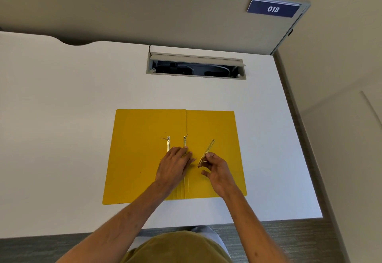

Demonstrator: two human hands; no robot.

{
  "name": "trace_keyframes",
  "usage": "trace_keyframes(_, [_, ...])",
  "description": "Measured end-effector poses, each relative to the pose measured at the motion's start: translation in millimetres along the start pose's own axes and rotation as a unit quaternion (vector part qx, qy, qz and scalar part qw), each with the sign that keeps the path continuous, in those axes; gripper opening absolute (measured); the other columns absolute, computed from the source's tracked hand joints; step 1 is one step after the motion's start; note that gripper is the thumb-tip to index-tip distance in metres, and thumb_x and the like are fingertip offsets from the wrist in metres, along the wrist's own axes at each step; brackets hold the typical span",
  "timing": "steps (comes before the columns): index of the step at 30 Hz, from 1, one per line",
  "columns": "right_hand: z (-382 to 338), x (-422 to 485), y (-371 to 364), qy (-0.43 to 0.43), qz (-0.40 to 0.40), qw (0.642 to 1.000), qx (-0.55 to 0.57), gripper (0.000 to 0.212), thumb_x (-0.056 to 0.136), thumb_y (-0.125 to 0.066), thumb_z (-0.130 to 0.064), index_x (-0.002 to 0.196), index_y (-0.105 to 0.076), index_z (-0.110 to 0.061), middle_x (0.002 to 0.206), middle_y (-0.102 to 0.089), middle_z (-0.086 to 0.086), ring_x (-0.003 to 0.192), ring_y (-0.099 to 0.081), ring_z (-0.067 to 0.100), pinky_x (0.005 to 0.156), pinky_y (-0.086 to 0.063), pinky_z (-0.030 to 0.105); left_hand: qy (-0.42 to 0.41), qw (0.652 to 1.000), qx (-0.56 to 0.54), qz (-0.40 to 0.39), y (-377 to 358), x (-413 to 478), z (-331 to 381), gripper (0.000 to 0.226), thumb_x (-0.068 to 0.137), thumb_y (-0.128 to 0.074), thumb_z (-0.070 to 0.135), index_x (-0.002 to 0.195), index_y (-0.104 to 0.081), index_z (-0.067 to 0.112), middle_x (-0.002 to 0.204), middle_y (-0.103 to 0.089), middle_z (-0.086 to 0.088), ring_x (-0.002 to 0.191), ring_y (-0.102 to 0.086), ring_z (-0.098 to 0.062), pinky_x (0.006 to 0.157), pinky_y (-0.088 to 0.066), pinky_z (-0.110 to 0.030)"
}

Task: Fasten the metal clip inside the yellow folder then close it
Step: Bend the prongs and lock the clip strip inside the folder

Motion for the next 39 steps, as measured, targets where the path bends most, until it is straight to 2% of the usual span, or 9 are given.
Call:
trace_keyframes(6, [-2.2,3.8,-10.8,0.039,-0.008,0.994,-0.106,0.016,0.108,-0.060,-0.024,0.105,-0.072,-0.014,0.101,-0.076,0.011,0.094,-0.072,0.024,0.072,-0.051,0.036,-0.007,1.000,0.025,-0.016,-3.6,0.2,3.1,0.039,0.111,-0.054,0.037,0.143,-0.066,0.018,0.151,-0.065,-0.008,0.139,-0.059,-0.031,0.115,-0.052,-0.045])
trace_keyframes(12, [-3.6,6.0,-16.6,0.056,0.004,0.989,-0.139,0.026,0.106,-0.064,-0.028,0.116,-0.070,-0.005,0.100,-0.077,0.005,0.093,-0.072,0.021,0.070,-0.052,0.034,-0.007,0.999,0.031,-0.035,-6.6,-0.5,4.9,0.047,0.105,-0.066,0.030,0.150,-0.059,0.017,0.156,-0.060,-0.009,0.145,-0.055,-0.032,0.120,-0.049,-0.045])
trace_keyframes(18, [-6.1,9.0,-15.3,0.052,0.031,0.987,-0.150,0.023,0.106,-0.066,-0.025,0.117,-0.071,-0.006,0.097,-0.077,0.003,0.092,-0.071,0.023,0.069,-0.052,0.033,-0.001,0.999,0.031,-0.037,-7.9,-1.2,3.7,0.047,0.109,-0.059,0.031,0.154,-0.053,0.019,0.161,-0.055,-0.007,0.149,-0.049,-0.031,0.123,-0.045,-0.044])
trace_keyframes(22, [-8.0,9.4,-18.0,0.060,0.031,0.985,-0.160,0.023,0.105,-0.068,-0.024,0.118,-0.071,-0.006,0.098,-0.078,0.007,0.088,-0.072,0.020,0.067,-0.050,0.033,0.001,0.999,0.031,-0.030,-5.3,-0.8,4.7,0.048,0.104,-0.068,0.028,0.151,-0.058,0.018,0.157,-0.060,-0.008,0.145,-0.054,-0.031,0.119,-0.049,-0.044])
trace_keyframes(29, [-7.1,11.1,-20.4,0.070,0.044,0.978,-0.189,0.019,0.103,-0.071,-0.024,0.114,-0.073,-0.009,0.094,-0.078,0.005,0.082,-0.071,0.016,0.063,-0.050,0.028,-0.002,0.999,0.033,-0.039,-7.7,-1.1,3.7,0.056,0.102,-0.071,0.028,0.154,-0.054,0.017,0.160,-0.056,-0.008,0.148,-0.050,-0.031,0.122,-0.046,-0.044])
trace_keyframes(34, [-12.9,14.6,-23.1,0.087,0.051,0.966,-0.238,0.011,0.104,-0.069,-0.019,0.110,-0.073,-0.010,0.104,-0.077,0.020,0.075,-0.069,0.011,0.056,-0.052,0.017,-0.003,1.000,-0.017,-0.025,-6.4,-2.5,-0.9,0.049,0.106,-0.063,0.027,0.154,-0.054,0.020,0.161,-0.055,-0.002,0.150,-0.047,-0.026,0.122,-0.046,-0.041])
trace_keyframes(36, [-17.1,15.1,-27.4,0.104,0.044,0.960,-0.256,0.006,0.105,-0.068,-0.015,0.106,-0.072,-0.011,0.099,-0.074,0.016,0.080,-0.067,0.016,0.054,-0.050,0.010,0.000,0.998,-0.064,-0.018,-5.4,-4.8,-5.8,0.052,0.105,-0.060,0.024,0.156,-0.051,0.021,0.162,-0.053,0.002,0.152,-0.045,-0.022,0.122,-0.046,-0.040])
trace_keyframes(39, [-22.7,16.2,-35.9,0.124,0.030,0.949,-0.287,0.008,0.104,-0.069,-0.013,0.110,-0.072,-0.009,0.096,-0.071,0.008,0.088,-0.067,0.019,0.056,-0.051,0.009,0.016,0.991,-0.136,-0.004,-3.1,-13.2,-15.0,0.062,0.105,-0.062,0.024,0.163,-0.041,0.023,0.165,-0.049,0.003,0.153,-0.043,-0.018,0.122,-0.047,-0.038])
Point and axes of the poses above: each hand's wrist, its own x-axis towards the middle knuckle, its own y-axis out of the back of the hand, z = x × y, the point moved 8 cm from there along x, towards the middle knuckle
